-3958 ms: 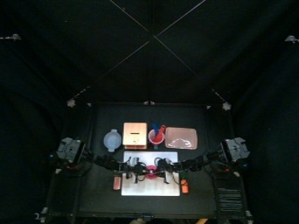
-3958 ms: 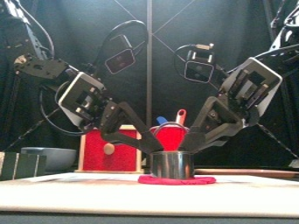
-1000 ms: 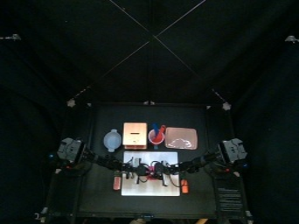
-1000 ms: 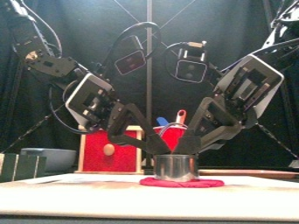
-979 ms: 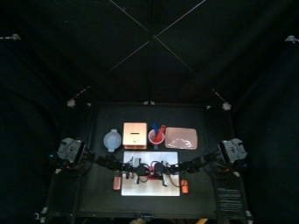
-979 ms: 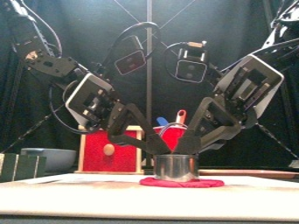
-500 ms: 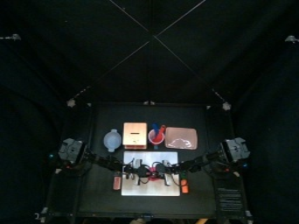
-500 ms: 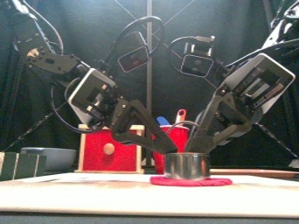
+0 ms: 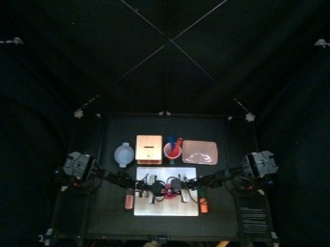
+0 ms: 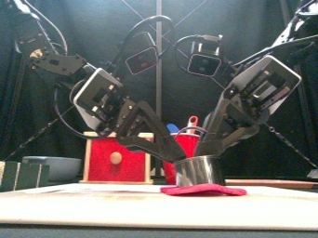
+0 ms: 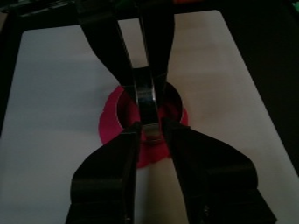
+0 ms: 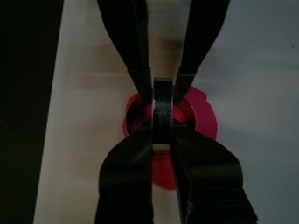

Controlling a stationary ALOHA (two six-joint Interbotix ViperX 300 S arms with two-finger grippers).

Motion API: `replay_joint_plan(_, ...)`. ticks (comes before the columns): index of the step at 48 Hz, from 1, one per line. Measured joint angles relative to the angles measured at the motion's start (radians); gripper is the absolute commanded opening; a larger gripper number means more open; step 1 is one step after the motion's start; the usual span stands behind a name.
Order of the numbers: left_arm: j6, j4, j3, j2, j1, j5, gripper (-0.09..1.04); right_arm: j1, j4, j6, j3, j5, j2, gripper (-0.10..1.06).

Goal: Get the cutter from the drawer then cut the dough then place the extra dough in the bowl
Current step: Cut the dough

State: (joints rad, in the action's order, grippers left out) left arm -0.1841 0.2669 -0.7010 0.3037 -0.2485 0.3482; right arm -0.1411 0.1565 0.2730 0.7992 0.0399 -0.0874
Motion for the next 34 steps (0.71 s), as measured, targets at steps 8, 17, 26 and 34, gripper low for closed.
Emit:
replay_joint_plan(8, -0.041, -0.006, 0.000, -0.008, 0.006, -0.002, 0.78, -0.011, 0.000, 0.003, -0.018, -0.041, 0.002, 0.47)
replay_joint_plan(17, -0.106, -0.005, 0.000, -0.029, 0.015, -0.002, 0.78, -0.021, -0.006, 0.005, -0.040, -0.089, 0.002, 0.56)
replay_joint_plan(26, -0.127, -0.005, 0.000, -0.038, 0.025, -0.003, 0.78, -0.031, -0.005, 0.009, -0.048, -0.121, 0.012, 0.72)
replay_joint_plan(34, -0.130, -0.006, -0.002, -0.043, 0.028, -0.006, 0.78, -0.031, -0.005, 0.008, -0.048, -0.129, 0.023, 0.78)
